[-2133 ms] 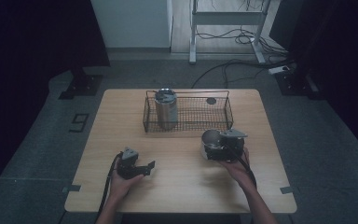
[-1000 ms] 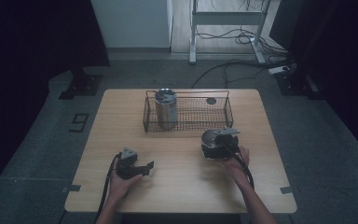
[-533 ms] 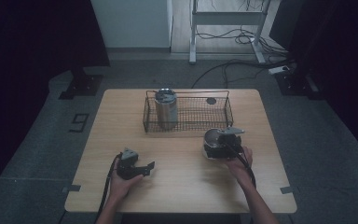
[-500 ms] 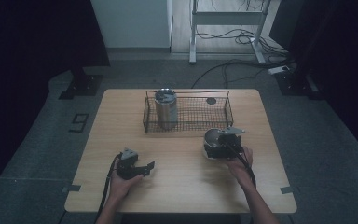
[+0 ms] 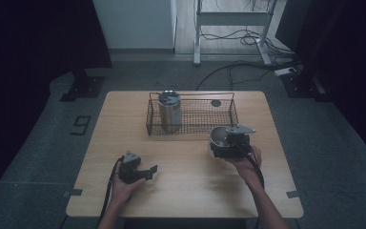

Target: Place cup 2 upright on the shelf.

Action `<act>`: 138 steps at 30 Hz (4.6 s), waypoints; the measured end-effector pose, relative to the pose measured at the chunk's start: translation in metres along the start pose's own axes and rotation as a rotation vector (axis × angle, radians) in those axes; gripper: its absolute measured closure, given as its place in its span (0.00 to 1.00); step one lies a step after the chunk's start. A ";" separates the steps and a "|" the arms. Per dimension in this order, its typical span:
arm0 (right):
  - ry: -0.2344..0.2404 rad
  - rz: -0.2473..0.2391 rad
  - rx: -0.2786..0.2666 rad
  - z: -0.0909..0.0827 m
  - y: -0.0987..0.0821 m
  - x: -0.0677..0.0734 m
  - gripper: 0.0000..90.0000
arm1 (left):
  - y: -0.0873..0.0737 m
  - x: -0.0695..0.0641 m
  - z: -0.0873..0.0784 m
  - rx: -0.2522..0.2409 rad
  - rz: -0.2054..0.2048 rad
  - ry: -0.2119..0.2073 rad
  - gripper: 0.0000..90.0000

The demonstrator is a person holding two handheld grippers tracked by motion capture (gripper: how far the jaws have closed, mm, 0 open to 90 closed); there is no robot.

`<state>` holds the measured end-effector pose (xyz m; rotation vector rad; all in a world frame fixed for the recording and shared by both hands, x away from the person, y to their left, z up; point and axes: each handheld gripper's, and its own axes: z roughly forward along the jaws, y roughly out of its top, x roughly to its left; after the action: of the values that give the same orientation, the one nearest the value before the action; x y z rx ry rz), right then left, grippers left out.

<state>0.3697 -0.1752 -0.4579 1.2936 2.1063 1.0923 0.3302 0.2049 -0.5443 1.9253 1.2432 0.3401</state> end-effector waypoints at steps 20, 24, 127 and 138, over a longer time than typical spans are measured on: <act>0.030 -0.009 -0.042 -0.015 0.022 -0.001 0.08 | -0.001 0.000 0.001 0.008 0.002 -0.003 0.17; 0.030 -0.007 -0.050 -0.016 0.026 -0.002 0.08 | -0.001 0.000 0.001 0.008 0.001 -0.004 0.17; 0.036 -0.008 -0.044 0.019 0.114 -0.022 0.08 | -0.001 0.005 0.001 0.024 -0.021 -0.014 0.17; 0.011 0.008 -0.015 0.043 0.115 -0.039 0.08 | -0.001 0.005 0.001 0.024 -0.020 -0.015 0.17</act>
<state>0.4798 -0.1638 -0.3920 1.2934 2.0985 1.1183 0.3325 0.2092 -0.5466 1.9308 1.2612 0.3007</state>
